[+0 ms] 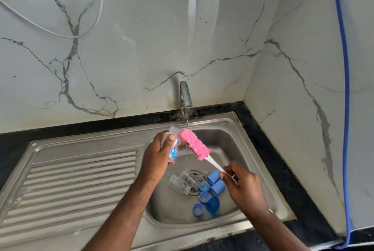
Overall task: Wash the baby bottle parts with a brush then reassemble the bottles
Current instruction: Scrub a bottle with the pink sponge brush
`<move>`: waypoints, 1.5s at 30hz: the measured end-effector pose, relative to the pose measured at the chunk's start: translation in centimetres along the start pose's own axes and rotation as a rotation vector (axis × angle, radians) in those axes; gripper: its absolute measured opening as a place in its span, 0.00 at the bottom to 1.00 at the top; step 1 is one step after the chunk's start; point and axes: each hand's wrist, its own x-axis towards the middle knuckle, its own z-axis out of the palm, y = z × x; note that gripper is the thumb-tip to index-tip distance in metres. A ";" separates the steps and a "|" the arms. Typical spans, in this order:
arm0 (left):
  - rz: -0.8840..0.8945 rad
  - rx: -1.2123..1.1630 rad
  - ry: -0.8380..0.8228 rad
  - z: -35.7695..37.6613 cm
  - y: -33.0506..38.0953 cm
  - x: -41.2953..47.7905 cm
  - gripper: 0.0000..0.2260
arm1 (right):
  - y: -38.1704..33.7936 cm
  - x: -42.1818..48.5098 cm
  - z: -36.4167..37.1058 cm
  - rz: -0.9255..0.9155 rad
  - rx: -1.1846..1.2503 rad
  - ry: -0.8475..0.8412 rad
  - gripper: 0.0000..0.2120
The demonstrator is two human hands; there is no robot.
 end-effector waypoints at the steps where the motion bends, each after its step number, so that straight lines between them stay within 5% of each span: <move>1: 0.009 0.012 0.007 0.1 0.1 0.0 0.15 | 0.3 -0.2 -0.1 0.004 0.000 -0.005 0.10; 10: -0.040 0.015 0.011 0.7 1.1 -0.4 0.14 | 0.8 0.5 -0.4 -0.001 0.064 -0.016 0.09; 16: -0.167 -0.304 -0.011 1.2 2.6 -0.9 0.16 | 0.2 2.1 -0.5 0.022 0.137 -0.045 0.08; 21: -0.209 -0.382 -0.002 1.2 2.8 -0.8 0.28 | 1.0 2.3 -1.2 0.032 0.123 -0.042 0.09; 30: -0.164 -0.446 -0.152 1.0 2.8 -1.3 0.18 | 1.4 1.9 -1.3 0.018 0.181 -0.041 0.10; 38: -0.150 -0.431 -0.128 1.5 2.9 -2.1 0.27 | 1.6 1.0 -0.9 0.102 0.287 -0.065 0.10; 45: -0.158 -0.519 -0.176 1.5 2.6 -2.2 0.19 | 0.8 0.6 -1.0 0.131 0.431 -0.055 0.09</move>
